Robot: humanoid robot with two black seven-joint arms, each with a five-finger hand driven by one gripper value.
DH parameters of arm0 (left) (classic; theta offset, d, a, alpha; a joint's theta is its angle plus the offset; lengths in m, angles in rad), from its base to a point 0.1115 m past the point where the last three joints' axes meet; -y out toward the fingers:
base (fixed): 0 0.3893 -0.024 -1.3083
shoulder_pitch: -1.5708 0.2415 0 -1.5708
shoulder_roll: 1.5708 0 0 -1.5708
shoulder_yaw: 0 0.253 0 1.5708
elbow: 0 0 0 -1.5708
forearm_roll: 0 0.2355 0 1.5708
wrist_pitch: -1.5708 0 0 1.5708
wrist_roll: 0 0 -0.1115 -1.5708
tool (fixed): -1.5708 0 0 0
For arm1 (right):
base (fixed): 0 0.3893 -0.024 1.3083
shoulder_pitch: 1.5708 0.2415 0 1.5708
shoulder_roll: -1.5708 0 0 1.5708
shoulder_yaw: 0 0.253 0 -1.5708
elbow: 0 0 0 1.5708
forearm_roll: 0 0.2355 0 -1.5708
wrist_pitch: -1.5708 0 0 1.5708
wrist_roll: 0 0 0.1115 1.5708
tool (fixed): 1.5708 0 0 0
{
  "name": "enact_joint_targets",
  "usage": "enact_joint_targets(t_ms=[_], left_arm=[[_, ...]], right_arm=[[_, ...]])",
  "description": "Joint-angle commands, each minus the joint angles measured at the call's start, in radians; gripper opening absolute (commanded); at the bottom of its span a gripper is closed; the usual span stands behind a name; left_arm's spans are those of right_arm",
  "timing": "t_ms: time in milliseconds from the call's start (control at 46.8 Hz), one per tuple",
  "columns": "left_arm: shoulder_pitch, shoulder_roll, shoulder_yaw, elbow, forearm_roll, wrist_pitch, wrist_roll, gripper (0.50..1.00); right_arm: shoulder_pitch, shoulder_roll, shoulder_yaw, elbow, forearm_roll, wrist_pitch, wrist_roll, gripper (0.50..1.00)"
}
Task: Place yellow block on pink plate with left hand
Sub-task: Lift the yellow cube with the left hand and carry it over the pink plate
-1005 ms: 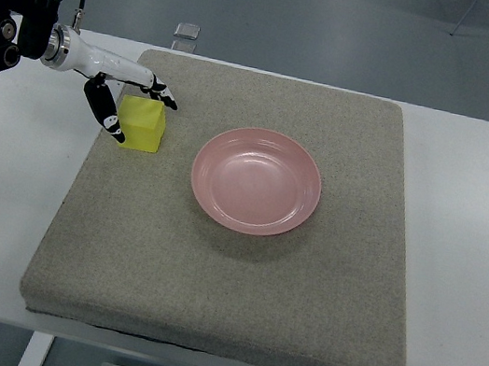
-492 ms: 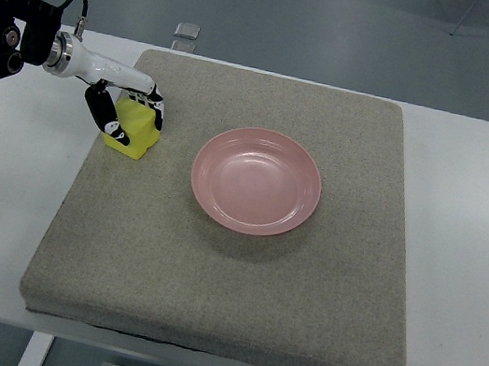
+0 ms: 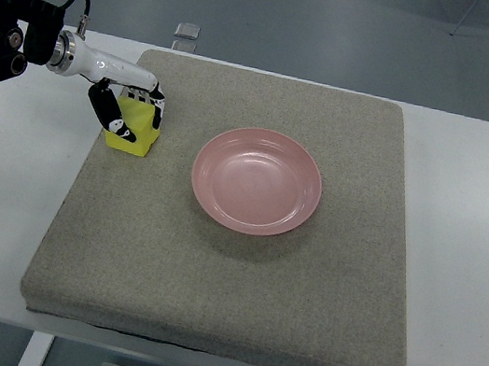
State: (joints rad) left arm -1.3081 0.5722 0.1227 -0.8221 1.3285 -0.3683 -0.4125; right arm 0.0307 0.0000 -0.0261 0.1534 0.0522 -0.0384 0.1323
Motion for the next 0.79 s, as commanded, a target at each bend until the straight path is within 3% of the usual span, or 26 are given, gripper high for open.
enact_joint_targets(t_ms=[0,406,770], left_arm=[[-0.002,0.0,-0.002,0.0,-0.002,0.0,0.0,0.5],[-0.054,-0.017,-0.017,-0.011,-0.011,0.051,-0.002,0.5],[-0.131,-0.141,-0.017,-0.014,-0.009,0.092,0.0,0.5]], right_arm=[[0.0,0.0,0.0,0.0,0.0,-0.001,0.001,0.924],[0.0,0.0,0.0,0.0,0.0,0.0,0.0,0.924],[0.0,0.0,0.0,0.0,0.0,0.0,0.0,0.924]])
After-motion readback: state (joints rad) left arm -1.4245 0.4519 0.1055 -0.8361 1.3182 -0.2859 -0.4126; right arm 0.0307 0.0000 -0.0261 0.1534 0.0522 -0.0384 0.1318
